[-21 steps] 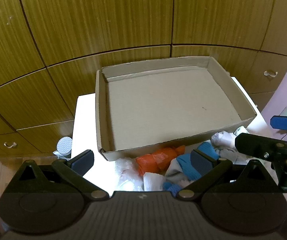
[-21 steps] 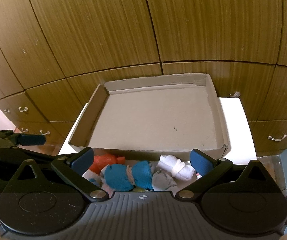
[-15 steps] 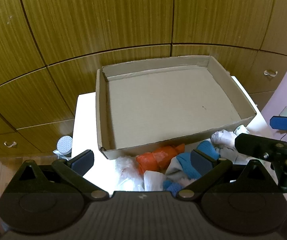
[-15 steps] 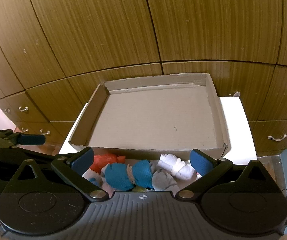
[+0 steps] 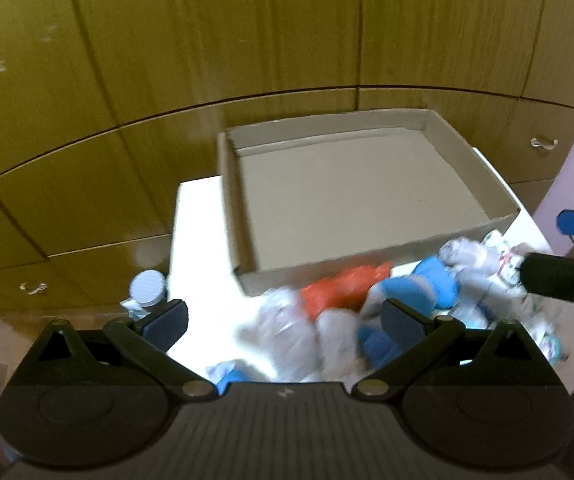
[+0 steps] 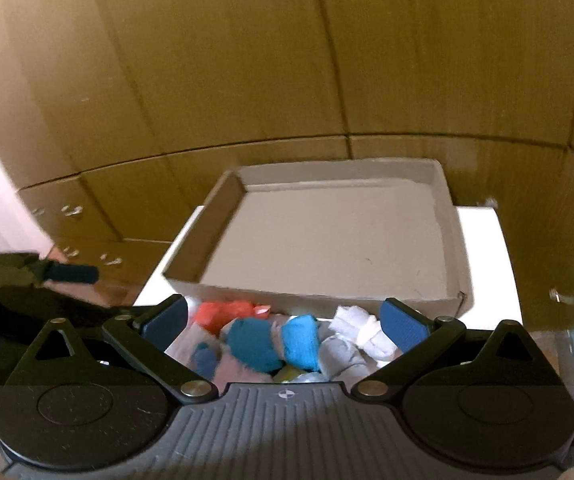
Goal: Organize objects
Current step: 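Move both grippers back from the cardboard tray toward the sock pile, then grasp the grey rolled sock with the right gripper while the left gripper grasps the blue sock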
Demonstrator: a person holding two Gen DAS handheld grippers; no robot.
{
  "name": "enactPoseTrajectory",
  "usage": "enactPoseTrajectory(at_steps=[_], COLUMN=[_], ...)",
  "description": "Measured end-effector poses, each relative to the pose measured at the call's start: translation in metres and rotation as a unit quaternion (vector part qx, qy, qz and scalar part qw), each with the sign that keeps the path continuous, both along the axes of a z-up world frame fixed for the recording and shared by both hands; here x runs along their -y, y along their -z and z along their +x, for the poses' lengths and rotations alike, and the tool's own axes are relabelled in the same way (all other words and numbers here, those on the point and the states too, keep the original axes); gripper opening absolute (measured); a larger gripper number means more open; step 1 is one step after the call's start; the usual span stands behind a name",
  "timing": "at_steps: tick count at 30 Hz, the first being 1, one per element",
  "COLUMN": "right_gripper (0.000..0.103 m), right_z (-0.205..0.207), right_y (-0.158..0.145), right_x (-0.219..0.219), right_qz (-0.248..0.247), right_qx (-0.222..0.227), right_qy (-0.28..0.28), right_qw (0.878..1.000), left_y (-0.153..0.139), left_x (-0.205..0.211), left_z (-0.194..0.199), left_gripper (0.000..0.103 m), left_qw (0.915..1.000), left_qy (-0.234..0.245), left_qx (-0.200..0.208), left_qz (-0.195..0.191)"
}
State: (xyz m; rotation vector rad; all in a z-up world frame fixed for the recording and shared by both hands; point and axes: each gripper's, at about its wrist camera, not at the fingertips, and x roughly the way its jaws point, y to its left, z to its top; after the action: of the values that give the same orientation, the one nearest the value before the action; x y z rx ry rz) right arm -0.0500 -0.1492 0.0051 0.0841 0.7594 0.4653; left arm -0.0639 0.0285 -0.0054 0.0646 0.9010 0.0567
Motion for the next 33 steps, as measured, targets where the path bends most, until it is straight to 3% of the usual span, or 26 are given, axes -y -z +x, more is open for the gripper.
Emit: enactPoseTrajectory(at_steps=[6,11,17,21,27,33], right_gripper=[0.102,0.102,0.101,0.096,0.072,0.068], right_z=[-0.063,-0.096,-0.107,-0.106,-0.092,-0.082], right_y=[0.016,0.040,0.064,0.072,0.084,0.095], right_x=[0.005,-0.019,-0.044,-0.047,-0.047,-0.045], right_qz=[-0.008,-0.066,-0.137,-0.145,-0.155,-0.163], right_qx=[0.091,0.130,0.133,0.129,0.106,0.085], right_qy=[-0.102,-0.184,-0.248,-0.271,-0.272,-0.267], right_qw=[0.991,0.972,0.950,0.943,0.944,0.946], left_y=[0.014,0.026,0.054,0.063,0.075,0.085], left_x=[-0.023,-0.037,-0.049,-0.048,-0.044,-0.041], left_z=[-0.058,-0.075,-0.071,-0.068,-0.059,-0.051], left_gripper=[0.102,0.102,0.102,0.102,0.100,0.092], left_qw=[0.9989,0.9980,0.9989,0.9993,0.9997,0.9995], left_qy=[-0.017,-0.028,-0.032,-0.023,-0.006,0.015], left_qx=[0.042,0.057,0.030,0.025,0.024,0.027], left_qz=[0.010,0.002,-0.019,-0.018,-0.001,-0.005])
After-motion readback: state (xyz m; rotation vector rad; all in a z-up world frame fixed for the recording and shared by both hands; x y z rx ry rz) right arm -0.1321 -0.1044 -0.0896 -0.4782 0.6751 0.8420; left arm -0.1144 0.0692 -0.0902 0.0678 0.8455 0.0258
